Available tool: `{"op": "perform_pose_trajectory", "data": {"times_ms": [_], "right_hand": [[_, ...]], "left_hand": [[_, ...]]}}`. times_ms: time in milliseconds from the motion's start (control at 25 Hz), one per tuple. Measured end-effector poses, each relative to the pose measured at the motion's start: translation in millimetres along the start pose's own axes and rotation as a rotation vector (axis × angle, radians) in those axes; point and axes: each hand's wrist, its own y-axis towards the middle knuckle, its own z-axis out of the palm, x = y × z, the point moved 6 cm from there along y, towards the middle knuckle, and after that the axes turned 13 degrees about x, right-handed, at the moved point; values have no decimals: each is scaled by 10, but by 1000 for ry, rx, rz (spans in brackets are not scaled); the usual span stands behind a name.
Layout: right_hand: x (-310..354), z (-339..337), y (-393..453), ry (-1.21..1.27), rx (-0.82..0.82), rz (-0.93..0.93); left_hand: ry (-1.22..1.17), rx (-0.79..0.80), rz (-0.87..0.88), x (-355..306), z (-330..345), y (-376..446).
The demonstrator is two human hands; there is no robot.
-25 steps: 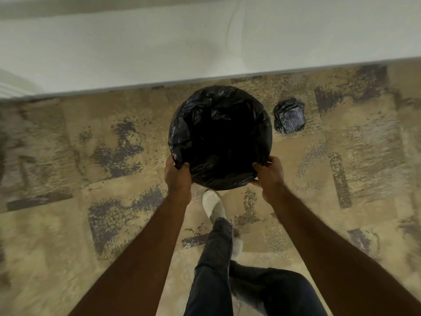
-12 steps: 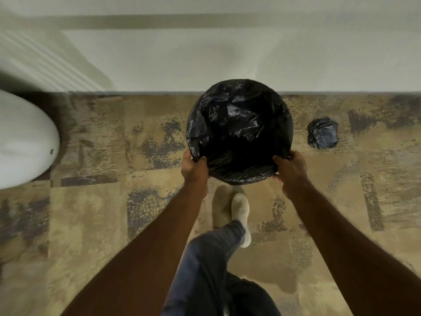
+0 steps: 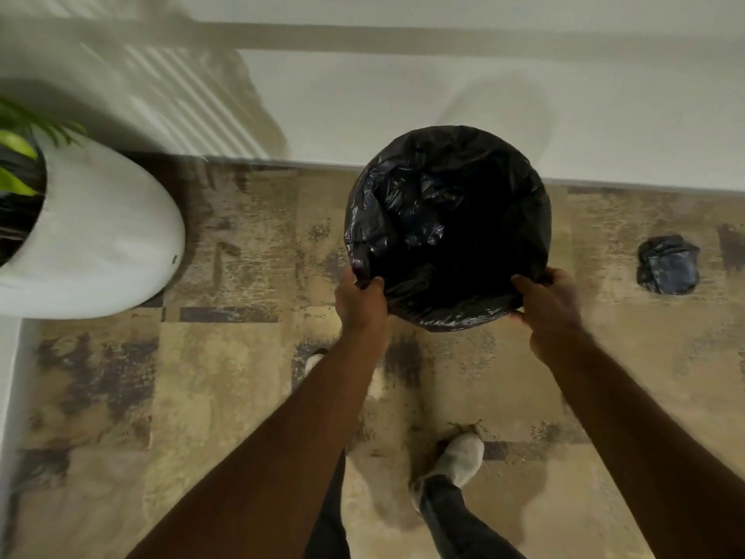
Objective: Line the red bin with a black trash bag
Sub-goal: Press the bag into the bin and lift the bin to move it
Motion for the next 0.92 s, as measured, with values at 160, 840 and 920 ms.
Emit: {"op": "perform_pose_trajectory", "data": {"times_ms": [160, 840, 920], "right_hand": [[-36, 1027, 206, -19, -1, 4], [-469, 4096, 1899, -266, 196, 30], [-657, 4317, 2294, -309, 233, 20]], "left_hand": [[-3, -17, 1, -193, -807, 657], [-236, -155, -90, -270, -2854, 2941], [-241, -185, -97, -100, -2923, 3313]]}}
